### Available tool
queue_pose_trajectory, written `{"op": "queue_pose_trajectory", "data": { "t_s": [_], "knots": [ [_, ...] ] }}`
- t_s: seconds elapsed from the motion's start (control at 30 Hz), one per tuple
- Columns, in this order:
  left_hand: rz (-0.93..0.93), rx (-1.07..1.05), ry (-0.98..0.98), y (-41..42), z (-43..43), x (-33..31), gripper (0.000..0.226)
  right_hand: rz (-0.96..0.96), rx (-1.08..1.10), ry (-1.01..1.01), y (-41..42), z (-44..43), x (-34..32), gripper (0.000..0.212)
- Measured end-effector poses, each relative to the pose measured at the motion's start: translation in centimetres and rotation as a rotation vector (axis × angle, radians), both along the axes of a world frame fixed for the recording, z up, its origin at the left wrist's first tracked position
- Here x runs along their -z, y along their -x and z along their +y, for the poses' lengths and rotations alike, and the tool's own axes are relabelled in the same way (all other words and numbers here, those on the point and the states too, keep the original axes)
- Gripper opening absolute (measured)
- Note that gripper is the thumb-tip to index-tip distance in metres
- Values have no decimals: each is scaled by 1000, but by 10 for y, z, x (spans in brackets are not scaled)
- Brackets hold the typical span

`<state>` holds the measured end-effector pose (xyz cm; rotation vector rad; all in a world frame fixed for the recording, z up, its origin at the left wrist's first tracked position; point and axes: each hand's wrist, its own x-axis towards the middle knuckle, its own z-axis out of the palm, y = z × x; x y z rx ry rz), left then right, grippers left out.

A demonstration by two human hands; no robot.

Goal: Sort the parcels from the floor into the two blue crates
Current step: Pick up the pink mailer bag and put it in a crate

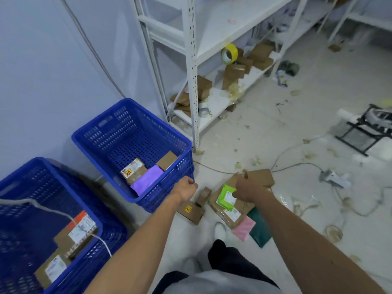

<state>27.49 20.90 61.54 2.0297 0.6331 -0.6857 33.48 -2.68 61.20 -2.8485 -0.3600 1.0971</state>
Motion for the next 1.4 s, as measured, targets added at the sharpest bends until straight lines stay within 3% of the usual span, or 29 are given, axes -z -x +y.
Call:
{"op": "queue_pose_trajectory", "data": {
  "t_s": [0.07,0.3,0.47,0.8,0.93,1.2,1.4],
  "knots": [
    [10,35,17,14,-10,5,31,-24,72,-7,29,-13,-1,37],
    [84,132,49,45,-39,36,23,21,145,92,101,-47,7,32],
    [46,175,51,55,-63,17,11,-16,153,124,116,-66,12,27],
    [137,124,125,73,-120,65,16,1,49,144,113,-118,35,32],
    [189,64,130,82,-161,77,42,2,10,153,102,-159,46,38],
    [221,-178,19,96,-260,107,34,15,-239,117,53,-230,104,32],
    [255,-295,71,105,-302,169,44,47,-375,133,39,-257,162,25]
  ]
}}
